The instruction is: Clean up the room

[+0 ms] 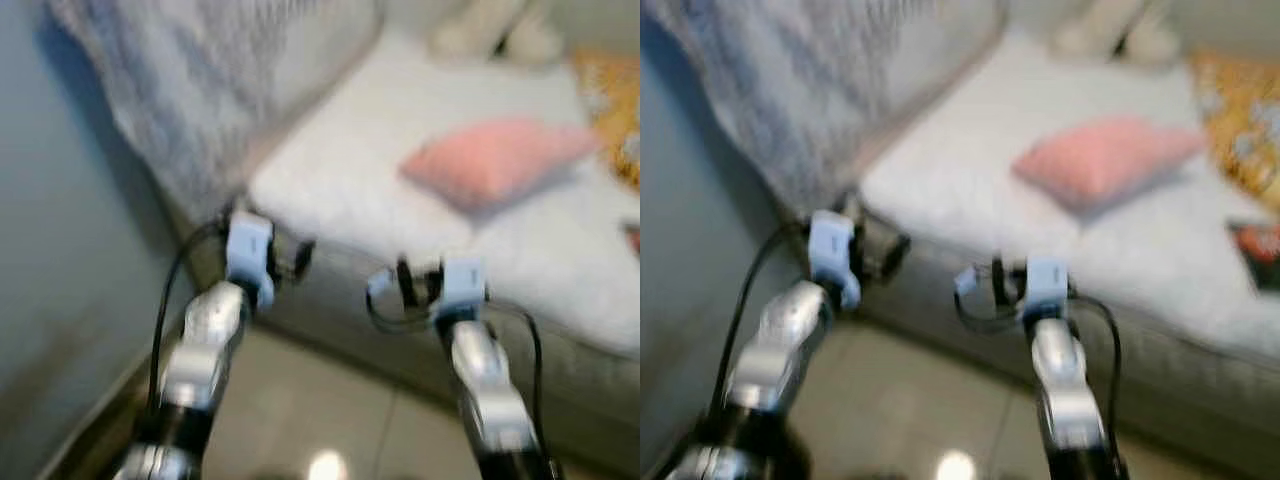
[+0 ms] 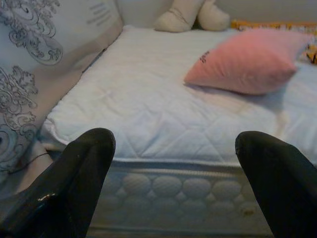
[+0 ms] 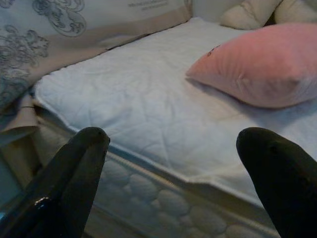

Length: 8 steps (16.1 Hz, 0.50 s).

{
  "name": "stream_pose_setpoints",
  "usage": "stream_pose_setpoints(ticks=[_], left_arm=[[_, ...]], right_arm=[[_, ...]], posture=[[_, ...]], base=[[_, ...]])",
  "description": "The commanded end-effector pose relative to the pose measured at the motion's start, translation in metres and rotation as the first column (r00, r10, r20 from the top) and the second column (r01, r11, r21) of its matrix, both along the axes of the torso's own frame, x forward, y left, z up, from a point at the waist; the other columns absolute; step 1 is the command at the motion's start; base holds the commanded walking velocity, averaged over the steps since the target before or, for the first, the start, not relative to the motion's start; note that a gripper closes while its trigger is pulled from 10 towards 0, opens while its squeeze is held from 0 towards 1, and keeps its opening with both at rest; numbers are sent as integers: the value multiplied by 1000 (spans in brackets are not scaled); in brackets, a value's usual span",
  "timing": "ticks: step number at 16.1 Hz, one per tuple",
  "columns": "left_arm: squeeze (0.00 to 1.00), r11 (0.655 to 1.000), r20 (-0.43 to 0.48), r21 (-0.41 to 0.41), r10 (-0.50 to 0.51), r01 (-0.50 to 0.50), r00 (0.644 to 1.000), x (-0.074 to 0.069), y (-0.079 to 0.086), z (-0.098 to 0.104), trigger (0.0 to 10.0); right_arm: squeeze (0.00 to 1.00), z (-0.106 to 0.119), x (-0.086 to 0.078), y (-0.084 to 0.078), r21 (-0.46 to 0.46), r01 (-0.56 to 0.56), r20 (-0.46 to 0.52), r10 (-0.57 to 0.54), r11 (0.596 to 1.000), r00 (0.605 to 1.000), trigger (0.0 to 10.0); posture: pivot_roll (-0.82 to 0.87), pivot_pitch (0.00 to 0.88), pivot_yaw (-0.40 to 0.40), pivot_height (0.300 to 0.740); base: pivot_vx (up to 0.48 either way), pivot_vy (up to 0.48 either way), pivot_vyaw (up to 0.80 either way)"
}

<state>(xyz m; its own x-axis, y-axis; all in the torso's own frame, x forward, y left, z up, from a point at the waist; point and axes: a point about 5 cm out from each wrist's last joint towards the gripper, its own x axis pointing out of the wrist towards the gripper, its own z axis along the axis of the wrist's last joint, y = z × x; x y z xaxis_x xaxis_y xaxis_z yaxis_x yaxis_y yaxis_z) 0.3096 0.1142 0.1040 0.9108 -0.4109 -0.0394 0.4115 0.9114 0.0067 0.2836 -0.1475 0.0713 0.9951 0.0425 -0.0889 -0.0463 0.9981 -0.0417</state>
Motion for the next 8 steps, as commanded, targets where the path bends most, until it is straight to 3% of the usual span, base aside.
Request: stream_pose_setpoints(ticks=[1, 4, 8], left_arm=[[0, 999, 51, 11, -35, 34, 998, 4, -7, 11, 10000], [0, 999, 48, -26, -20, 21, 999, 8, -6, 13, 10000], [0, 980, -96, -140, 132, -144, 987, 12, 6, -3, 10000]], right_arm=[[0, 3, 1, -7, -15, 30, 5, -30, 999, 1000, 10000], [0, 2, 1, -8, -8, 49, 5, -49, 999, 999, 10000], [0, 3, 2, -18, 11, 79, -5, -79, 997, 997, 10000]], posture=[[-46, 0, 51, 727], [-56, 0, 51, 727], [-89, 0, 48, 727]], base=[[0, 0, 0], [179, -191, 0], [72, 0, 0]])
